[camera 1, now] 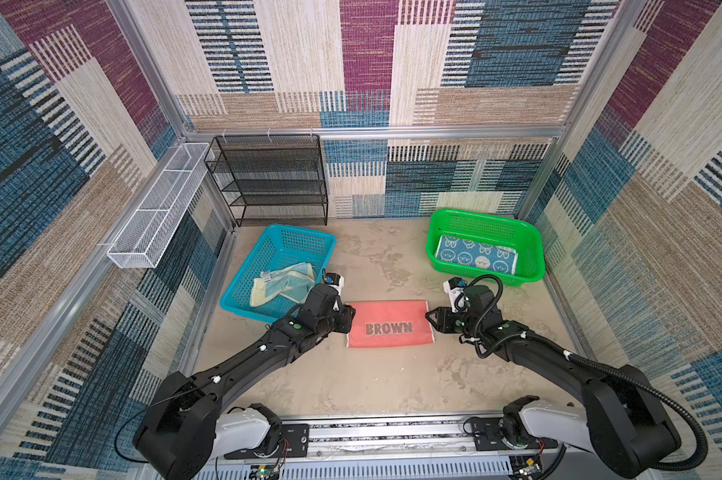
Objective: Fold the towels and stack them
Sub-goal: 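Grasp the folded towel's ends with both grippers, then carry the pink towel into the green basket with the right gripper while the left releases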
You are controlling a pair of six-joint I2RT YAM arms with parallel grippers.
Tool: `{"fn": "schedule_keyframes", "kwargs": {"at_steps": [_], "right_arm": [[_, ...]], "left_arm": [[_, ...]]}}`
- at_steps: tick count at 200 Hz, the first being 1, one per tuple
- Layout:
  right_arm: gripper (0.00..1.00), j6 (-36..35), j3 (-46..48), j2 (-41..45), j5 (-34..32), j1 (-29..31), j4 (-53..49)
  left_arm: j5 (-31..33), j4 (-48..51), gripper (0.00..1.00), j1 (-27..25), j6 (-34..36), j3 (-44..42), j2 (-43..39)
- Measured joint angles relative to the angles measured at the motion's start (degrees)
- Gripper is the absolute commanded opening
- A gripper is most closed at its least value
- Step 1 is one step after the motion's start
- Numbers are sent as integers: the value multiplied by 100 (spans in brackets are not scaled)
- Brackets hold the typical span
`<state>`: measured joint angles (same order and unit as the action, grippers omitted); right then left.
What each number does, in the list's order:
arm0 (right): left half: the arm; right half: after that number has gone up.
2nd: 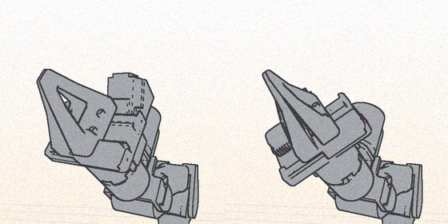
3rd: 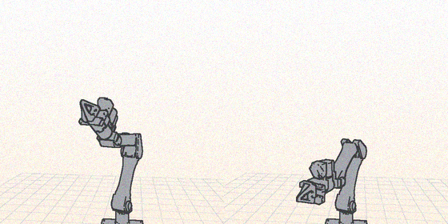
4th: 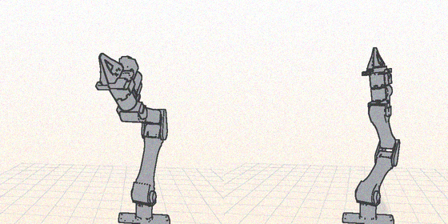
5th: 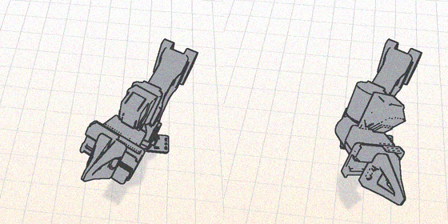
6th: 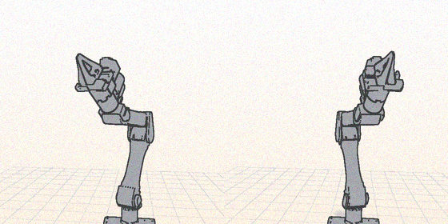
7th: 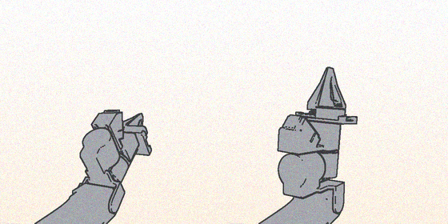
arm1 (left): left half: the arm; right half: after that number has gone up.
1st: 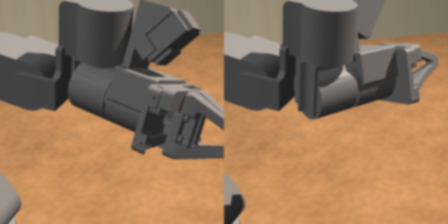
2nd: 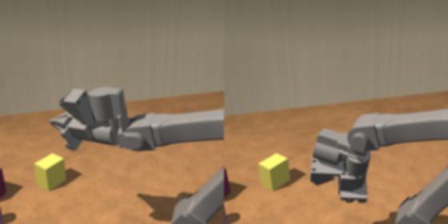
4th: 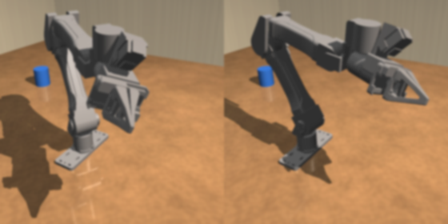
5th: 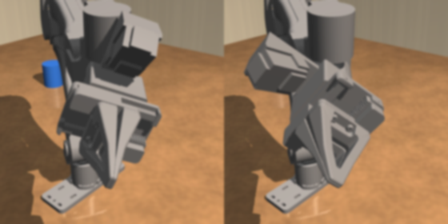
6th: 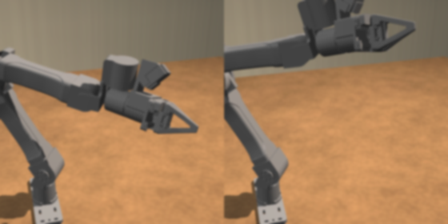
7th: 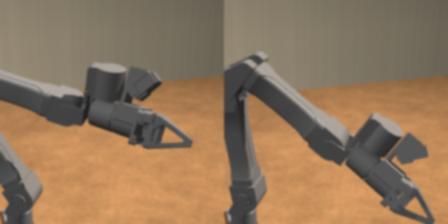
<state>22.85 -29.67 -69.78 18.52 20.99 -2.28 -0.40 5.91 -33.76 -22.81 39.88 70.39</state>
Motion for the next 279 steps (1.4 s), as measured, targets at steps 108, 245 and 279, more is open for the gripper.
{"fn": "schedule_keyframes", "kwargs": {"at_steps": [108, 245, 279], "right_arm": [[59, -175, -299, -1045, 107, -24, -72], [5, -234, -765, -2559, 911, 0, 929], [0, -271, -1255, -2754, 905, 4, 566]], "left_arm": [[-579, -457, 40, -188, -595, -85, 1196], [-876, -1711, 41, -11, -717, -184, 2192], [-994, -1740, 55, 74, -715, -243, 2100]]}}
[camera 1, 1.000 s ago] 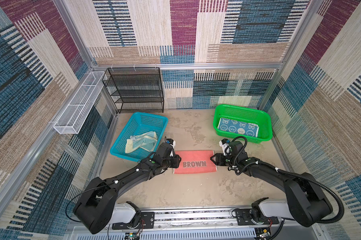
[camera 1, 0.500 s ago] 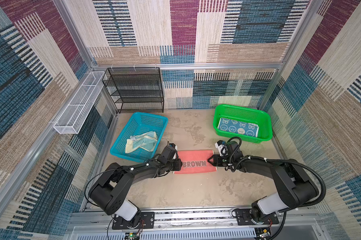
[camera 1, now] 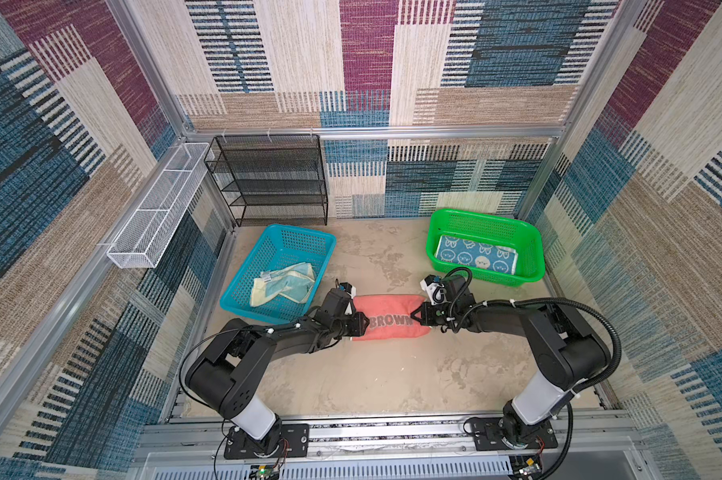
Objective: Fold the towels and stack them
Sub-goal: 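Carry the pink towel into the green basket with the right gripper while the left releases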
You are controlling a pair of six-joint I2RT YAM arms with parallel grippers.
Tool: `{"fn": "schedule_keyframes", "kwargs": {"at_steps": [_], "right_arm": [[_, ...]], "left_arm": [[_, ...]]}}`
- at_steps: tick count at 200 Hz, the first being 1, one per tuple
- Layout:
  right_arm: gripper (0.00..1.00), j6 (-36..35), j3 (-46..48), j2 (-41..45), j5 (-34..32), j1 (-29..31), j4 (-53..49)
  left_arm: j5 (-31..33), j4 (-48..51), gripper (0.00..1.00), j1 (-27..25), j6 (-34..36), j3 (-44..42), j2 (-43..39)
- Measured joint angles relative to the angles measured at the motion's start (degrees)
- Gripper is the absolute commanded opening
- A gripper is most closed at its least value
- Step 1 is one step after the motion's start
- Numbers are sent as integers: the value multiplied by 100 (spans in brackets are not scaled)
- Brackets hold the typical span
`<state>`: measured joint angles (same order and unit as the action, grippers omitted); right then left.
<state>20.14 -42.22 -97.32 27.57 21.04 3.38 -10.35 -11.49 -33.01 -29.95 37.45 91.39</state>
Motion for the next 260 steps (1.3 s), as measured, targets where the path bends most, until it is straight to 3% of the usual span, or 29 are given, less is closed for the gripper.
{"fn": "schedule_keyframes", "kwargs": {"at_steps": [31, 92, 152, 187, 260], "right_arm": [[0, -166, -872, -214, -125, 22, -546], [0, -680, -3362, -1040, -721, -94, -1749], [0, -1062, -5405, -1801, -929, -748, -2758], [0, -1209, -5670, -1823, -973, -1204, -3115], [0, -1314, -4942, -1176, -1300, -2337, -3248]], "left_arm": [[92, 262, 62, 116, 44, -151, -385], [90, 627, 62, 149, 299, -289, -1132], [122, 809, 61, 149, 389, -457, -1615], [267, 984, 61, 149, 452, -461, -1718], [321, 1069, 60, 149, 463, -457, -1718]]}}
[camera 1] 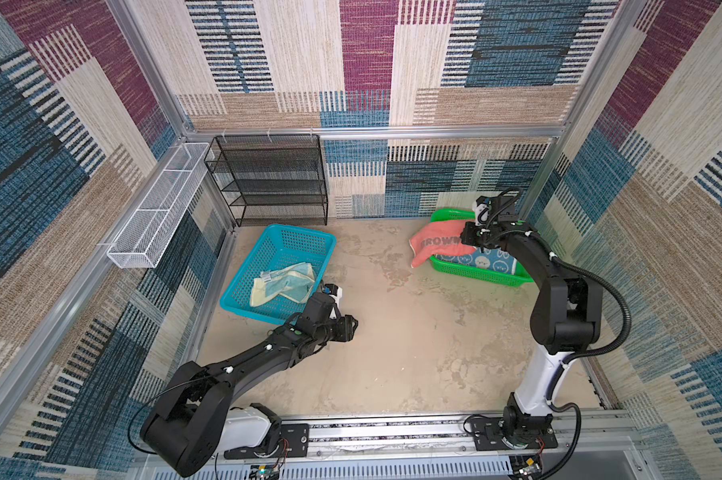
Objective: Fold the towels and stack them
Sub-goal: 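Carry the pink towel into the green basket with the right gripper while the left releases, then open the right gripper over the basket and draw it back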
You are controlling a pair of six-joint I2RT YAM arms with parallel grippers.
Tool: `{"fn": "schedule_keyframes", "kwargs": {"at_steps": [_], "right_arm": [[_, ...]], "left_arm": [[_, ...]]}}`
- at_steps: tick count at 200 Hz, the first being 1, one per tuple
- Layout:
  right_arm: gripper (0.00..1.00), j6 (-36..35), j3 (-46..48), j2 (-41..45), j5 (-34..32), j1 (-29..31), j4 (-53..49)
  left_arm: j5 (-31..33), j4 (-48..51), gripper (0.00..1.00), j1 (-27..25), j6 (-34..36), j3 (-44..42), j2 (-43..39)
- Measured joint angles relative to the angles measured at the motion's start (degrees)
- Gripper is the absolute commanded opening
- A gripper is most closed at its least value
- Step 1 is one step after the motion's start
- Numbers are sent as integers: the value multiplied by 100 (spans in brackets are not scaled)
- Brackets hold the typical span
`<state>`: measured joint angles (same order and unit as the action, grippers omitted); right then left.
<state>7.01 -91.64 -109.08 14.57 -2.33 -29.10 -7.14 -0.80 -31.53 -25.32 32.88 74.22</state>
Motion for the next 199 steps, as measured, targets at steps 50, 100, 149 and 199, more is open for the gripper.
{"fn": "schedule_keyframes", "kwargs": {"at_steps": [50, 100, 149, 199], "right_arm": [[0, -70, 433, 127, -413, -461, 116], [1, -90, 804, 144, -796, -647, 243], [61, -81, 968, 107, -1377, -656, 310], [100, -59, 1040, 264, -1668, -667, 396]], "left_arm": [[103, 151, 60, 0, 2, 50, 9], [125, 195, 60, 0, 2, 111, 85], [122, 219, 60, 0, 4, 181, 225], [122, 219, 60, 0, 15, 229, 306]]}}
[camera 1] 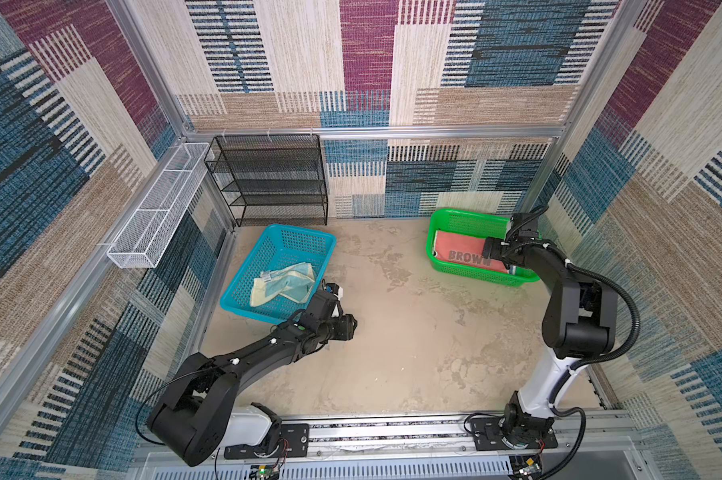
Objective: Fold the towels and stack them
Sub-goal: 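Open the right gripper over the basket and draw it back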
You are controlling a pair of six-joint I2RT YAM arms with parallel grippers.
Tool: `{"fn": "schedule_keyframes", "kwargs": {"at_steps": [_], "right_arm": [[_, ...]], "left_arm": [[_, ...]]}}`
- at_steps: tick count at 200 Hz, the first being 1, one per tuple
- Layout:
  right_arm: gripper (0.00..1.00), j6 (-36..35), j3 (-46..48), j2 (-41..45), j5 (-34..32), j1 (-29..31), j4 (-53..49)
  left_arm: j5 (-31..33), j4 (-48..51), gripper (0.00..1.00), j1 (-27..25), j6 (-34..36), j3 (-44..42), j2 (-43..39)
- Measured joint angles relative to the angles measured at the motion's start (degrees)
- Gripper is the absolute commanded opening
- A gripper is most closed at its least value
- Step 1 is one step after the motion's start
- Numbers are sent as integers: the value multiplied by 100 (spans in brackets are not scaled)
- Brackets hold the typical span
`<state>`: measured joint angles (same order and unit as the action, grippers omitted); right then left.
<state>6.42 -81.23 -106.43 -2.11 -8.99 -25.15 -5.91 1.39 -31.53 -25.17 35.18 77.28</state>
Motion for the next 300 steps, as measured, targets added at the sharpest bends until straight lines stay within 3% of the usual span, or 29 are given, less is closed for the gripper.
{"fn": "schedule_keyframes", "kwargs": {"at_steps": [33, 93, 141, 171, 210, 233, 247, 300], "right_arm": [[100, -4, 131, 282, 98, 2, 85], [100, -70, 765, 1287, 955, 103, 404], [100, -70, 1314, 2221, 1493, 713, 778], [100, -33, 1628, 2544, 1803, 1270, 977], [100, 181, 2011, 2634, 2179, 2033, 1331], [100, 284, 2094, 2444, 2308, 2498, 1517], [100, 332, 2085, 2227, 2317, 2752, 1604], [100, 404, 1902, 1427, 2114, 3397, 1626]], "left_arm": [[-2, 4, 60, 0, 31, 39, 15], [-4, 98, 60, 0, 31, 258, -55], [168, 485, 60, 9, 33, 710, -343], [439, 883, 65, 107, 31, 964, -616], [918, 1353, 81, 501, 28, 1152, -1137], [1368, 1698, 86, 761, 7, 1429, -1250], [1600, 1843, 99, 940, 2, 1569, -1244], [2046, 2306, 100, 2105, -240, 1899, -538]]}}
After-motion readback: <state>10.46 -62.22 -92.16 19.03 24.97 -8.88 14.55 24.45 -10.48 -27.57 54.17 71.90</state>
